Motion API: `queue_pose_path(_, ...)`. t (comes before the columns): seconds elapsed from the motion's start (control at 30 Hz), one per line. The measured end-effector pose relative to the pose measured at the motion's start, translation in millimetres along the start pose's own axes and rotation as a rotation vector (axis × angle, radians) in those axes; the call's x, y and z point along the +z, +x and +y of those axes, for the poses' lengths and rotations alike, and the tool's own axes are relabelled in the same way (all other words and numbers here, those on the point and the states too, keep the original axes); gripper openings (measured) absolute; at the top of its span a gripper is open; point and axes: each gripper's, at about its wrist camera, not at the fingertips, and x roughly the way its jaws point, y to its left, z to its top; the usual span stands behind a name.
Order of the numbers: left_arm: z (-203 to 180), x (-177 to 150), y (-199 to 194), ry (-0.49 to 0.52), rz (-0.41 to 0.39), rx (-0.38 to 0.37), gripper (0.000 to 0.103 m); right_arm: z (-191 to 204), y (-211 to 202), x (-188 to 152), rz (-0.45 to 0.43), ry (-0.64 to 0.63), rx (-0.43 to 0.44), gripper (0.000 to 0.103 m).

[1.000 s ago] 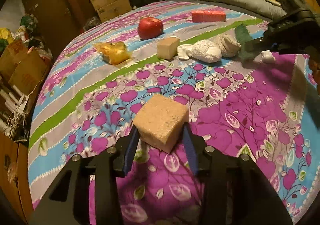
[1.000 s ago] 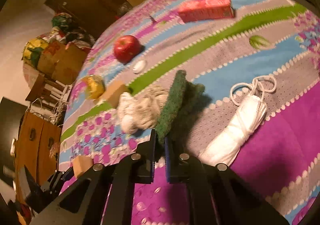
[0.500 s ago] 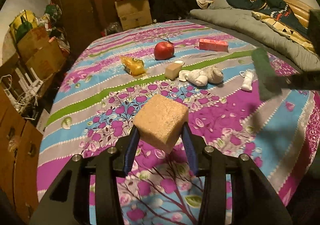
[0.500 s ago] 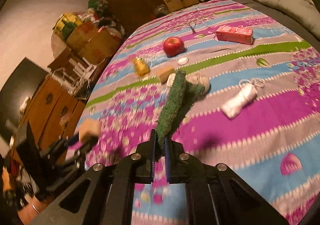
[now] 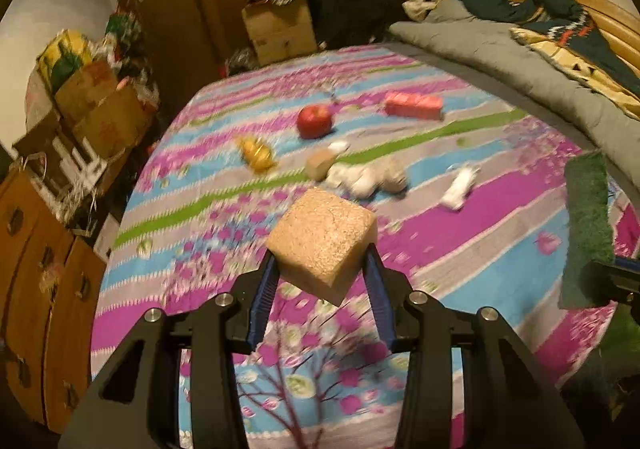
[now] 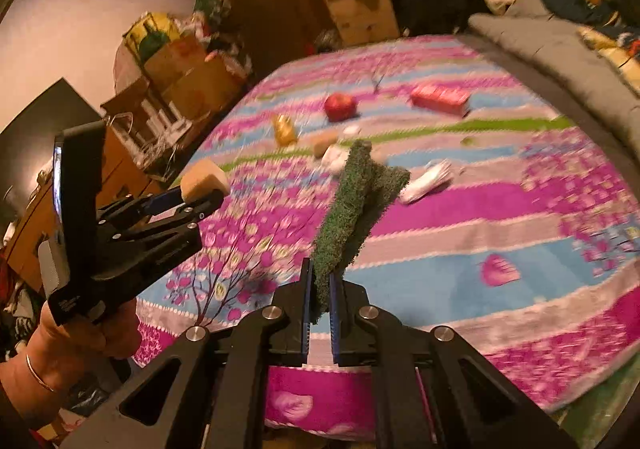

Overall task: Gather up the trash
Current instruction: 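Carry the scouring pad and sponge block over the green bin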

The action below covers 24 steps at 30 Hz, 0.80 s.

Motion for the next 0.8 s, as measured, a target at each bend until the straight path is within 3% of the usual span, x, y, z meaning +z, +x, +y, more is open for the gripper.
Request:
queue_pose_path(0.23,-67,43,-37,0.080,-0.115,-0.079,0.041,-42,-97,12,-0.149,0.024,-0.113,0.009)
queue_pose_path(0.47,-159,74,-70,0.190,-0.193,-0.207,0.041,-97,-182,13,-0.249,0.081,-0.251,0.009)
queue_pose_path(0.8,-293,84,-108,0.382,-0.255,-0.391,0.041,-189,-298,-34,-0.300,0.214,-0.488,0.009)
